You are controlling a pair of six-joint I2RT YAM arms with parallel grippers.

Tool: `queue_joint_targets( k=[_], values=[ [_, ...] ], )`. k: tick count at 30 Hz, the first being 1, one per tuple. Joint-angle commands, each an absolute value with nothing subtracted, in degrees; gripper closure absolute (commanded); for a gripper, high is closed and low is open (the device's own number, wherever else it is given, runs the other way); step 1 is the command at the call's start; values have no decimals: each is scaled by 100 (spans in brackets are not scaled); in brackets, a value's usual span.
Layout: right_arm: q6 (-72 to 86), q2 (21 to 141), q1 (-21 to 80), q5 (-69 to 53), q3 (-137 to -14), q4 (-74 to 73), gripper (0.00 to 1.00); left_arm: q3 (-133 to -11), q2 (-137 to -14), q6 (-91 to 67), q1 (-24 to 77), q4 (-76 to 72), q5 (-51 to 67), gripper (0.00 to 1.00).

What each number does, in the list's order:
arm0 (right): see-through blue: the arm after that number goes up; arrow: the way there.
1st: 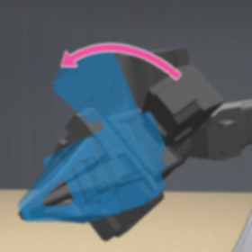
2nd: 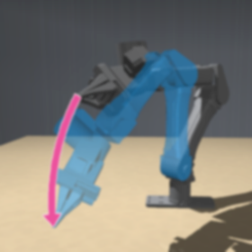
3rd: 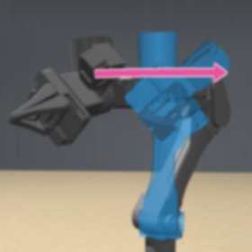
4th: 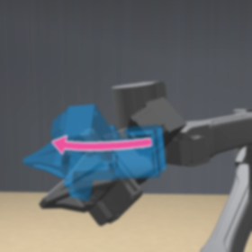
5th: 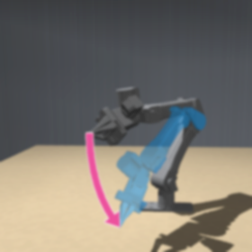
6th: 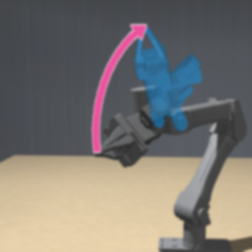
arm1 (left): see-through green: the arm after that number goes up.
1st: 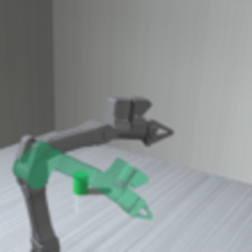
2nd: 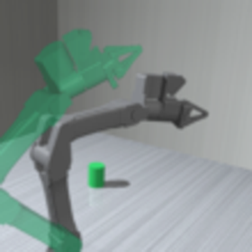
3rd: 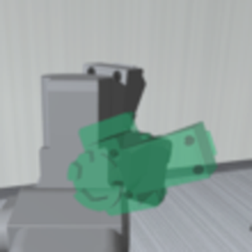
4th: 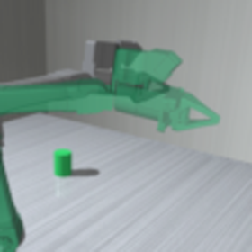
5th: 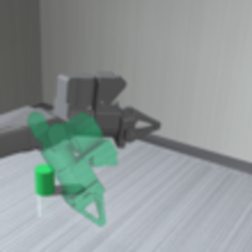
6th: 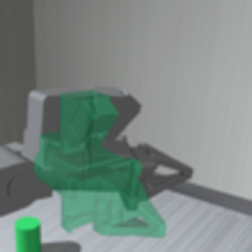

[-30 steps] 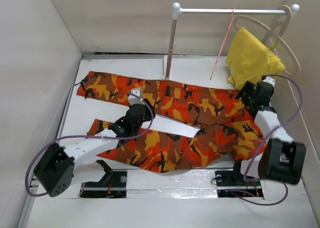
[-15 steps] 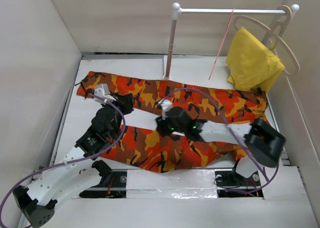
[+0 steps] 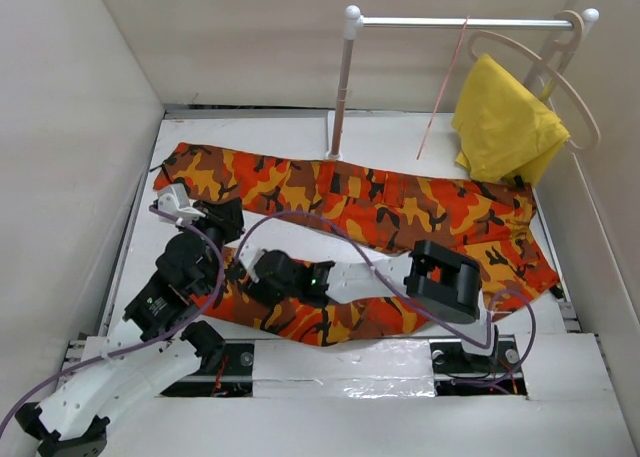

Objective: Place the trousers on the hanger
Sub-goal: Flatten out the trousers at the center of the board.

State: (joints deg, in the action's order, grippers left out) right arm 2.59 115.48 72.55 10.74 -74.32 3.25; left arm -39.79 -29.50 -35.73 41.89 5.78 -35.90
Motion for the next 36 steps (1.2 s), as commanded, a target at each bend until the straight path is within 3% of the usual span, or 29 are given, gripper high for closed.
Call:
queue_joint_targets(
  k=[1,11,20,31,36],
  values=[
    [-324,11592,7847,1072,-7874,352,35,-4367,-2769,-3516,4148,624,-3771,93],
    [-361,12234,8332,1309,-8270,124,33,-4544,-2566,-3454,4148,791,-3806,91],
    [-53,12638,8095,2320,-8270,334,48,-4526,-2628,-3463,4148,800,-3806,90],
    [141,12392,7849,1872,-7585,1029,44,-4605,-2400,-3428,4148,817,-3823,89],
    [62,12244,8121,2065,-7648,676,34,-4614,-2470,-3463,4148,914,-3867,89]
  ],
)
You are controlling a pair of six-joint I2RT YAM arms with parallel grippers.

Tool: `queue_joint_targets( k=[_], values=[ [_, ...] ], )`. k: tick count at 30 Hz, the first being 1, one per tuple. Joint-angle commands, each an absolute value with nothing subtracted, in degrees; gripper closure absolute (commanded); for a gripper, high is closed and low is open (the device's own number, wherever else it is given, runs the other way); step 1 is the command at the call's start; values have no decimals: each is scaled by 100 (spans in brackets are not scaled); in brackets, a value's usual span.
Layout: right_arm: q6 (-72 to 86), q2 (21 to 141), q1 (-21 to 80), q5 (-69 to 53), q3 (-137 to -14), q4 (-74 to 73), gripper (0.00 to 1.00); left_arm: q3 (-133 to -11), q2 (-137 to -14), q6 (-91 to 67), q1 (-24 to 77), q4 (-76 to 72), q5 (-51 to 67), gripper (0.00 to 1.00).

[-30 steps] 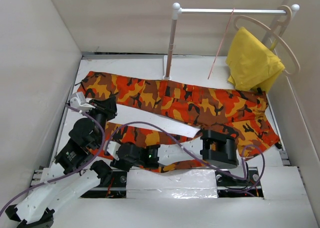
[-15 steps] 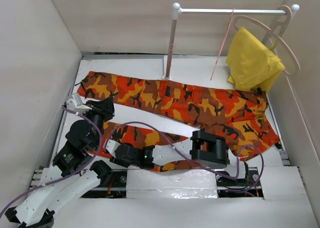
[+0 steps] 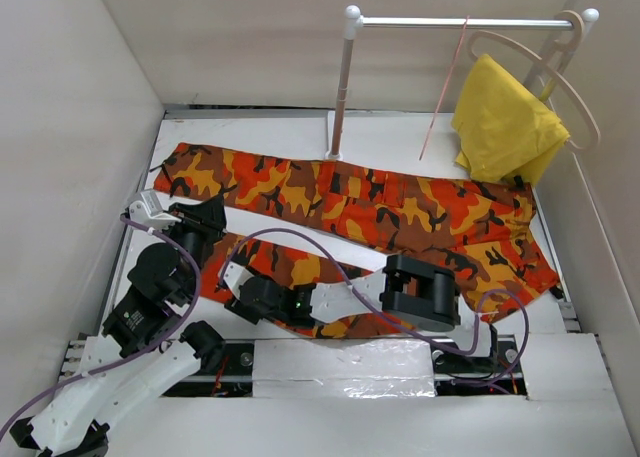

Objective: Place the trousers on the hanger
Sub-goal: Flatten out the trousers at the center of the board.

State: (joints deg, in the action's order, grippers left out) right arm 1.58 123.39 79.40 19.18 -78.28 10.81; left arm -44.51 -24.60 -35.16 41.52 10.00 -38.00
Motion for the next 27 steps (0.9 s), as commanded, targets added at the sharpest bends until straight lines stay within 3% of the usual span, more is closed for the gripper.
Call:
queue_joint_targets(
  k=[1,10,13,14,17,22,27],
  values=[
    [62,12243,8182,2074,-7612,651,34,-4606,-2470,-3472,4148,914,-3867,89],
    [0,12269,8227,1995,-7313,483,35,-4588,-2558,-3489,4148,888,-3841,88],
    [237,12523,8008,2048,-7303,563,49,-4518,-2549,-3489,4148,835,-3858,88],
    [272,12551,8007,2065,-7312,571,73,-4518,-2566,-3489,4148,835,-3867,88],
    [264,12402,7867,2074,-7313,668,100,-4518,-2593,-3507,4148,870,-3902,88],
    [-324,11358,7980,2136,-7163,598,100,-4553,-2645,-3515,4148,914,-3973,88],
    [-571,9576,8297,1645,-7032,1,100,-4570,-2654,-3481,4148,844,-3964,88]
  ],
)
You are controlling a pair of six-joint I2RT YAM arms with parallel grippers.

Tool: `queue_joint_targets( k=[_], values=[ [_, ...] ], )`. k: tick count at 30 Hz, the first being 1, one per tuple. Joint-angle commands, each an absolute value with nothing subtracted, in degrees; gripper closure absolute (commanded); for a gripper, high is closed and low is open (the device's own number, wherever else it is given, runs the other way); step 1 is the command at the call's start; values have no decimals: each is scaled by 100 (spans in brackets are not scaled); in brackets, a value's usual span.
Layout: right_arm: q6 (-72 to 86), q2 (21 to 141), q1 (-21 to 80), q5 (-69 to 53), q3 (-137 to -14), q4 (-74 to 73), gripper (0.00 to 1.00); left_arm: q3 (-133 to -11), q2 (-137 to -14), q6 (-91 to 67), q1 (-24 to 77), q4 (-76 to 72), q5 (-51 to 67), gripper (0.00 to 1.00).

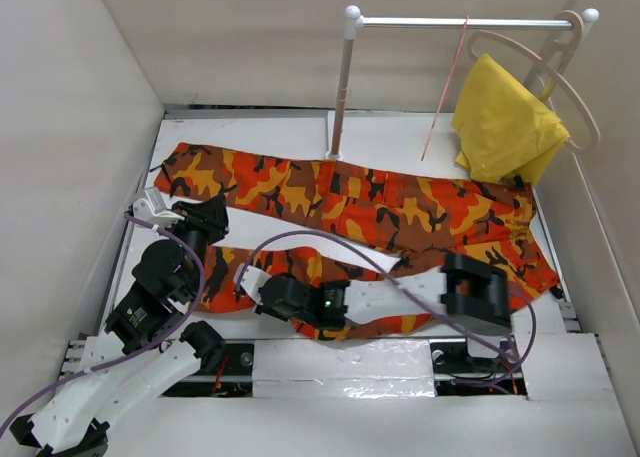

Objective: Place the trousers on the hanger
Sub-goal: Flatten out the trousers at the center of the board.

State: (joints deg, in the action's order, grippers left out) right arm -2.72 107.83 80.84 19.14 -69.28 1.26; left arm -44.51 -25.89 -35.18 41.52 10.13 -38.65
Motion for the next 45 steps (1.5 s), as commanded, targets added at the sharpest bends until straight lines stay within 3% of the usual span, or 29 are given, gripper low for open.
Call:
queue_joint_targets(
  k=[1,6,8,13,18,20,23,25,31,36,38,39,42,43,45],
  values=[
    [-589,9345,8297,1400,-6979,-191,100,-4588,-2680,-3489,4148,852,-3964,88],
    [-370,8254,7429,-893,-6540,164,100,-4640,-2759,-3463,4148,826,-3964,88],
    [-194,8121,6423,-2250,-6251,552,100,-4693,-2830,-3489,4148,931,-4008,88],
    [-306,9594,4537,-3769,-7055,301,100,-4518,-3040,-3568,4148,852,-4025,88],
    [-265,11635,3764,-2945,-8857,-922,92,-4377,-3594,-3682,4148,879,-3885,85],
    [-18,11838,3691,-2752,-9228,-879,77,-4307,-3858,-3761,4148,879,-3701,85],
    [255,11795,3673,-2157,-9281,-809,59,-4017,-4025,-3832,4148,669,-3368,84],
    [168,11760,3674,-1786,-9377,-975,57,-3694,-4069,-3963,4201,563,-3156,84],
    [62,11822,3596,-1467,-9581,-1301,35,-2622,-4349,-4840,4885,141,-2409,91],
    [62,10874,3595,-1617,-8844,-818,25,-2101,-4351,-6422,6150,780,-3435,99],
    [-121,10549,3647,-1635,-8658,-791,24,-2004,-4350,-7490,6704,1489,-3943,94],
    [-132,10181,3708,-1635,-8527,-669,24,-1943,-4359,-7784,6837,1625,-4033,81],
    [-71,9371,3876,-1538,-7761,-212,25,-1767,-4561,-8367,6987,1802,-3973,64],
    [-36,9178,3954,-1521,-7352,-107,27,-1714,-4762,-8463,6987,1802,-3929,61],
    [-44,8809,4008,-1485,-6989,130,43,-1696,-4991,-8708,7040,1732,-3867,54]
  ],
)
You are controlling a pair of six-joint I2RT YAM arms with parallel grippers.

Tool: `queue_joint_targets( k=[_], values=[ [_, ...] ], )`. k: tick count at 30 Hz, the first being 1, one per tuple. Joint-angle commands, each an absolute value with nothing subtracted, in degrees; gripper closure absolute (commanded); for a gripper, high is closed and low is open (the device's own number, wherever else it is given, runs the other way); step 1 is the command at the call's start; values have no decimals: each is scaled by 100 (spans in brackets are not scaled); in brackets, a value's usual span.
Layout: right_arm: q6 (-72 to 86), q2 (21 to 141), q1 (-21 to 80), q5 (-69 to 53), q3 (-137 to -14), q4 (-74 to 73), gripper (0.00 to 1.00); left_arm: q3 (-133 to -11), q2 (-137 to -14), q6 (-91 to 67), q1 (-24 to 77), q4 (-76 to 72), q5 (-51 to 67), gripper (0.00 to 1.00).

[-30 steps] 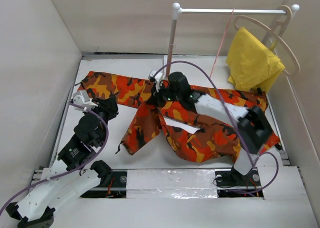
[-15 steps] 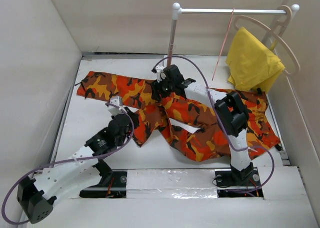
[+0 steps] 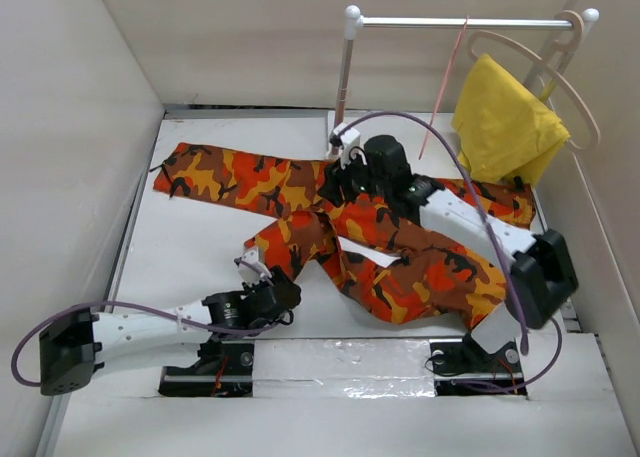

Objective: Place the trousers on the hanger
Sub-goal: Flatten out the trousers at the center of the board.

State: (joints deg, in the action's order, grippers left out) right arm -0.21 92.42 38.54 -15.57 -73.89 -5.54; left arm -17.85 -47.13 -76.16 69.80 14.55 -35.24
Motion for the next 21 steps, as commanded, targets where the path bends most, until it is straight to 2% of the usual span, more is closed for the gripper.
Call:
queue_joint_targets(
  k=[1,2,5,9,15,21],
  values=[
    [-61,8459,4095,-1433,-6813,167,53,-1696,-5088,-8806,7040,1705,-3858,54],
    [-79,8281,4148,-1363,-6490,202,67,-1731,-5280,-8902,7040,1801,-3902,54],
    [-71,7569,4201,-1292,-6022,290,77,-1846,-5484,-9508,7102,1995,-3955,53],
    [-44,6900,4201,-1073,-5267,387,75,-1863,-5467,-10440,7154,2389,-4060,55],
    [-79,6304,4096,-914,-4940,45,74,-1767,-5352,-11346,7154,2619,-4306,57],
    [-18,5722,3894,-1282,-4378,386,73,-2091,-6116,-12100,7154,3039,-4412,55]
  ],
)
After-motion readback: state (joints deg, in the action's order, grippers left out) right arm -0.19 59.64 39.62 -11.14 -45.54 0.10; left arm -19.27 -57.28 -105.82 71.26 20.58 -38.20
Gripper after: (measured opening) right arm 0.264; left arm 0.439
